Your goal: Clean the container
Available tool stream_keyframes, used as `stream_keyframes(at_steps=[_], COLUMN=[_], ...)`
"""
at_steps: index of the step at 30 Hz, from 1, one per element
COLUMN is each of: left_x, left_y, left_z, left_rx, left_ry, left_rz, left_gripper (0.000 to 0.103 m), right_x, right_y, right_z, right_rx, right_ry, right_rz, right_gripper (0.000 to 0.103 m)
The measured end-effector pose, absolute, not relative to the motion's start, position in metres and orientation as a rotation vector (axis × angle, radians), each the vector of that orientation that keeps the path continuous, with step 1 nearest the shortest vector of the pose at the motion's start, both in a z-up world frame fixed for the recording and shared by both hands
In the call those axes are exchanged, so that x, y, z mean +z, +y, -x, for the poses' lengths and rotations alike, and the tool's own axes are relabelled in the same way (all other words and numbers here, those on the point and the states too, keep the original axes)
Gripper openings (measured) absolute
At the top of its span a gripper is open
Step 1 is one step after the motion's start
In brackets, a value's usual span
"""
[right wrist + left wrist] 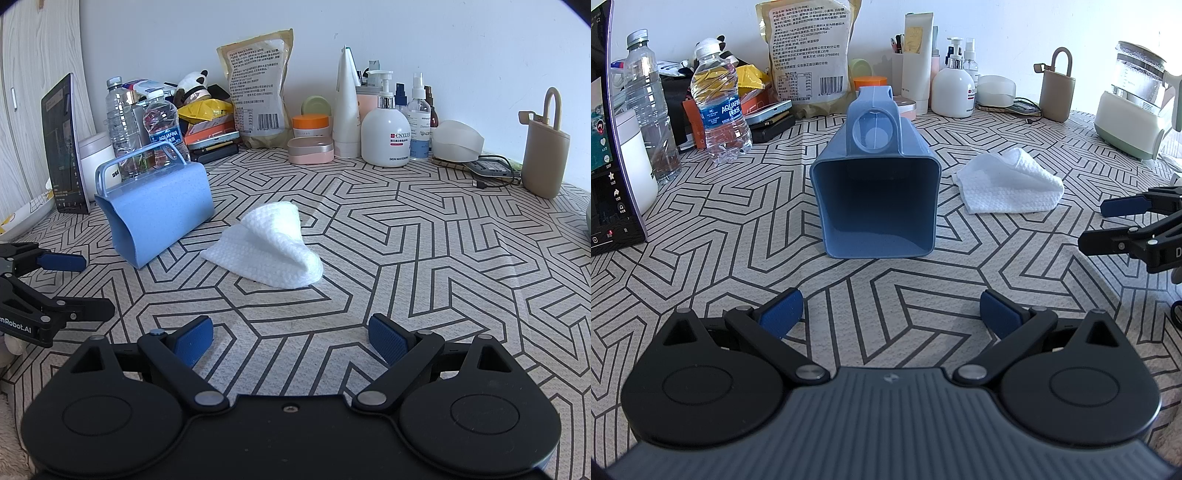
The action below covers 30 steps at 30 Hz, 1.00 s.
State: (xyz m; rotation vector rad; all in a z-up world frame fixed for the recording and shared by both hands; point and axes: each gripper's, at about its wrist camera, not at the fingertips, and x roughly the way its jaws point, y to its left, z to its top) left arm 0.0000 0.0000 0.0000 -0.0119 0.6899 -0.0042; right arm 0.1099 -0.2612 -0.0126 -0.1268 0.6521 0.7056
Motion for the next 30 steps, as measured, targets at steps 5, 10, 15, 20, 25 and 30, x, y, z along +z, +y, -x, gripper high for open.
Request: stream_keyframes(at_steps=[5, 10, 15, 20, 25, 30], left_x=[0.0, 0.0001, 0.0001, 0.0, -0.0019, -0.0015], left_y=[0.0, -0.0001, -0.0001, -0.0003, -0.0017, -0.0043], left_z=[0.0, 0.0001, 0.0001, -0.0008, -0.0006, 0.0026], left_rx=[-0.004, -0.004, -0.004, -0.001, 0.01, 0.034], left_ry=[0.69, 0.69, 0.69, 0.691, 0.691, 0.687], left_rz=[0.012, 0.012, 0.012, 0.015, 0.017, 0.023], left_gripper=[0.103, 0.103, 0.103, 0.103, 0.103, 0.103], right_x=[-0.0126, -0.0125, -0.0129, -0.0132, -0.013, -0.0129], right_y=[-0.2606, -0.2601, -0.2608, -0.2615, -0.2626, -0.2633], right_z=[-0.1099, -0.1098, -0.1097, -0.1097, -0.11, -0.1102], right_rx=[0.706, 0.706, 0.707, 0.707, 0.708, 0.707], right_ry=[0.652, 0.652, 0.652, 0.652, 0.652, 0.652], right_rz=[0.126, 0.125, 0.122, 0.119, 0.117, 0.114], right_gripper=[0.094, 0.094, 0.094, 0.094, 0.094, 0.094])
